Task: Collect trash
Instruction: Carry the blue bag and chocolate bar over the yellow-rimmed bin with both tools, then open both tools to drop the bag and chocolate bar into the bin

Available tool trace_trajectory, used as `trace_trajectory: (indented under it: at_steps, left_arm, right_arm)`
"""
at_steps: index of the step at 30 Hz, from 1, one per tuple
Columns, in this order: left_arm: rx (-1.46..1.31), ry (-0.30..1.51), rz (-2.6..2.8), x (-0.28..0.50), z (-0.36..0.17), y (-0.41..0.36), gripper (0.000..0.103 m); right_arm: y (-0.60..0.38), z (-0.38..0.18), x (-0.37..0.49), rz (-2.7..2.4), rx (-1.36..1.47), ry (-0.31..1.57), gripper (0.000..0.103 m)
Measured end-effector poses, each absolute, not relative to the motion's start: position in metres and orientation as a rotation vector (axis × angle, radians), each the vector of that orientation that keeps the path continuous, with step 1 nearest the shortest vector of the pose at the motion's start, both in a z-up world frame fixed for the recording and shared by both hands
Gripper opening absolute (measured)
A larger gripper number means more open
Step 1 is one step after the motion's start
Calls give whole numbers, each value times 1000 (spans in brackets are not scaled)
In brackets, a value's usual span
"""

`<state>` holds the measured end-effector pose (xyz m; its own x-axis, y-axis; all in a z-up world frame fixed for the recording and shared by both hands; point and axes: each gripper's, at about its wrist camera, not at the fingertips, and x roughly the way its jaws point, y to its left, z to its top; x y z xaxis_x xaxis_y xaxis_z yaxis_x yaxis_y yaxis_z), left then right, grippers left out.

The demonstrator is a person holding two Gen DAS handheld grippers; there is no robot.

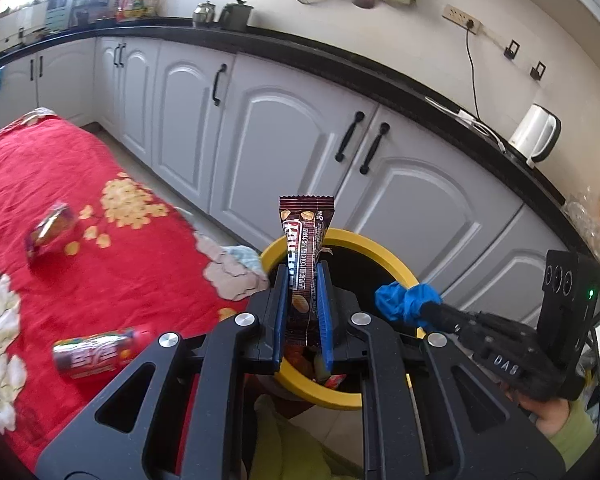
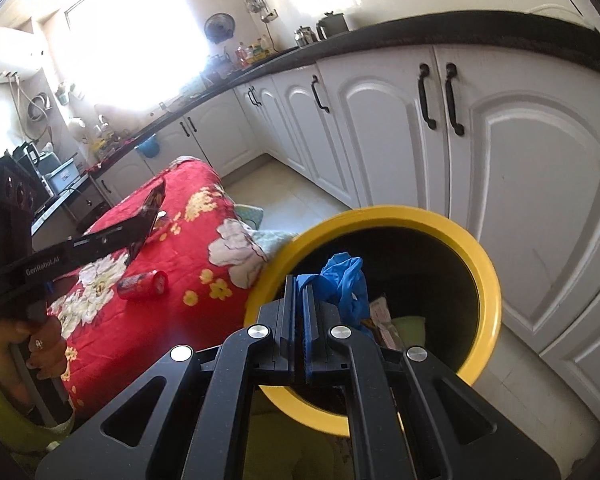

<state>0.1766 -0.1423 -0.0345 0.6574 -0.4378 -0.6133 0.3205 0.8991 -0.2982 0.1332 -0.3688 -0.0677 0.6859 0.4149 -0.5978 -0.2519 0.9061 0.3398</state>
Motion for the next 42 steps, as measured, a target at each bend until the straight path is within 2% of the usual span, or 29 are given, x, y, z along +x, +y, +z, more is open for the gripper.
trace_trajectory:
  at_steps: [25,26,27,28,30,32,33,34,36,39,42]
  left_arm:
    - [-143,856,-490,216,-74,-197,11]
    - [-146,852,-489,217,-74,-197,15]
    - [-151,848,-483,217,-74,-197,29]
    - [-160,846,-482,218,-73,-195,42]
    - [-174,844,-478,218,-73,-191,45]
    - [-175,837,-464,218,-72,-187,52]
    - [-176,831,-453,217,-71,-184,61]
    - [-179,826,-447,217,-69,-182,69]
    - [-184,810,-429,215,-66,-174,75]
    - [-171,784,-397,210,-60,-165,86]
    - [-151,754,-372,205,-55,-157,92]
  right_arm:
    - [-366,-116,138,398,277,862,4]
    - [-366,-116,139,398,275,864,4]
    - [-366,-116,138,394,277,865,8]
    - [-368,-115,138,387,280,863,20]
    - [-372,-113,137,366,290,847,39]
    - [-374,-110,136,358,293,837,40]
    - [-375,-109,136,351,293,833,41]
    - [-377,-109,135,342,297,827,47]
    - [-379,-107,134,333,309,815,52]
    - [-379,-103,133,326,307,799,55]
    - [-377,-96,130,324,299,772,64]
